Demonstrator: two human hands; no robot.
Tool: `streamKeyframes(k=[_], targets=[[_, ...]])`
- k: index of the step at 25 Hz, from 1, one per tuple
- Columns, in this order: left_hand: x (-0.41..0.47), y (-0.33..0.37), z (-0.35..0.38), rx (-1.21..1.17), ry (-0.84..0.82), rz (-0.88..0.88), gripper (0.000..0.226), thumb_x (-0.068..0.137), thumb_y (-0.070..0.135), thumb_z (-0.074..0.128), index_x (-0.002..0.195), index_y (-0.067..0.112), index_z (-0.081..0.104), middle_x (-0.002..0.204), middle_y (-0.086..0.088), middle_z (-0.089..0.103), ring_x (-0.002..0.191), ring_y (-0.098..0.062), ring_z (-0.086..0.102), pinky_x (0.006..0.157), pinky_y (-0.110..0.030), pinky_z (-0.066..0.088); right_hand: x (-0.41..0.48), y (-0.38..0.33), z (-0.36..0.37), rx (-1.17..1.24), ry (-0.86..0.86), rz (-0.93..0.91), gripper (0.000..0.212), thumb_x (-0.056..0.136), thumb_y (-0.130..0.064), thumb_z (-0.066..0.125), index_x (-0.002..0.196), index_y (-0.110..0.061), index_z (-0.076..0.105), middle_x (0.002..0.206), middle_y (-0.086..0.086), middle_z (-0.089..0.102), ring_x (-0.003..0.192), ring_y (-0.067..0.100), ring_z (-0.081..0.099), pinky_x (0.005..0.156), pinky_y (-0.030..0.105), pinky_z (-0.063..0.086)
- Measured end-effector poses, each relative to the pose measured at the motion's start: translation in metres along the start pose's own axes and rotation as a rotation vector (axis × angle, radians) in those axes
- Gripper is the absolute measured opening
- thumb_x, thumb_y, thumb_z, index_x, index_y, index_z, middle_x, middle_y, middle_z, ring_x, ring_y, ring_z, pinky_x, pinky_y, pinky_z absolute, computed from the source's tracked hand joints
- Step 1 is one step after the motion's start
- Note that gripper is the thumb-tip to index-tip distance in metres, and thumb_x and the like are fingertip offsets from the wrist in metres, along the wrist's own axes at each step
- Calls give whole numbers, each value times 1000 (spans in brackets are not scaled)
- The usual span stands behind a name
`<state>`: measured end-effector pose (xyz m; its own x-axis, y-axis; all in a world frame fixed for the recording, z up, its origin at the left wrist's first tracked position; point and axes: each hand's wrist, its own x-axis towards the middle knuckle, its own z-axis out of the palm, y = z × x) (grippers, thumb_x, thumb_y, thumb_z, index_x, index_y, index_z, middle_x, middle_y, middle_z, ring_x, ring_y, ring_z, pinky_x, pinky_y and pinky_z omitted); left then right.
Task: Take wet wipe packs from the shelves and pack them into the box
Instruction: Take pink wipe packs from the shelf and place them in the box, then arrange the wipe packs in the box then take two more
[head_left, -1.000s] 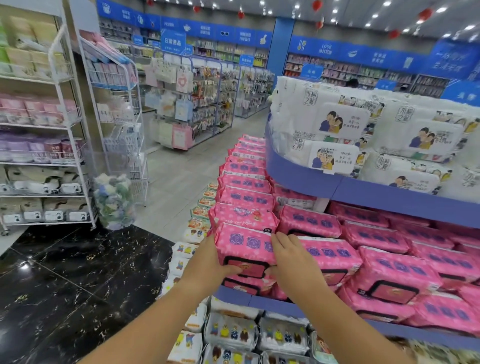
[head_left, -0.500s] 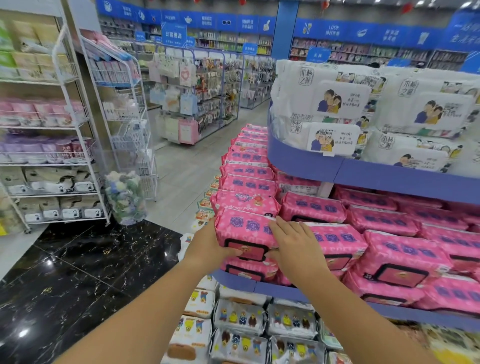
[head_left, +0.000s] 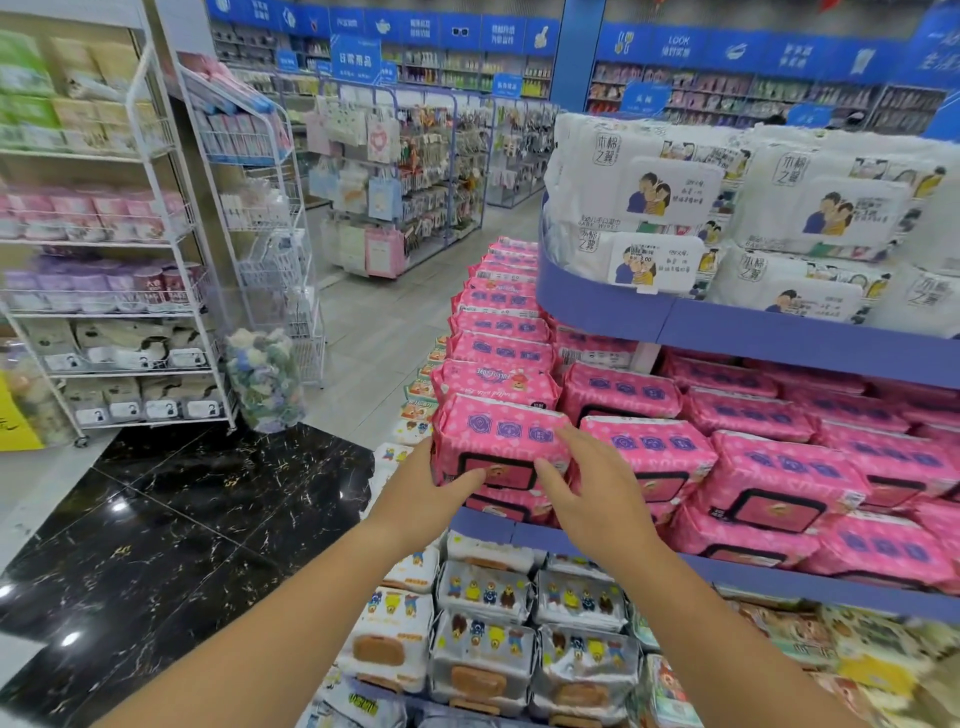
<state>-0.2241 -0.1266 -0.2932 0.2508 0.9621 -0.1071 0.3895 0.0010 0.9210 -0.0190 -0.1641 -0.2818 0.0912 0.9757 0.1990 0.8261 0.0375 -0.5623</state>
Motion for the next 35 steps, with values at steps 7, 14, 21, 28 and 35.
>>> streamKeyframes(k=[7,14,21,28,35], targets=[[-42,-53,12,-137,-44,-122,78,91,72,48,158,37,27,164,14,25,151,-15,27,122,-45,26,-74,7,20,326,5,243,57,103,-53,35,154,-26,38,157,-9,38,145,14,35,118,36,31],[-132,-98,38,-137,-60,-223,65,99,57,47,157,33,30,162,14,29,149,-10,29,117,-33,28,-160,41,58,444,-129,395,55,104,-52,35,153,-30,36,156,-10,39,143,15,39,115,36,35],[-204,-206,96,-31,-102,-450,58,105,47,42,158,24,33,158,12,36,140,-3,33,105,-19,22,-271,96,158,442,-327,579,59,103,-53,35,155,-26,33,161,-5,35,146,16,35,120,35,29],[-241,-405,162,63,-267,-741,59,102,54,44,154,26,39,153,12,44,135,-6,41,105,-21,28,-388,184,307,409,-532,829,51,105,-45,36,152,-26,39,143,-17,47,128,1,42,106,19,30],[-236,-601,214,212,-401,-913,60,100,62,41,154,36,35,154,8,44,141,-17,41,102,-28,31,-445,282,473,291,-733,892,69,96,-68,30,155,-34,32,155,-12,41,143,11,38,118,36,32]])
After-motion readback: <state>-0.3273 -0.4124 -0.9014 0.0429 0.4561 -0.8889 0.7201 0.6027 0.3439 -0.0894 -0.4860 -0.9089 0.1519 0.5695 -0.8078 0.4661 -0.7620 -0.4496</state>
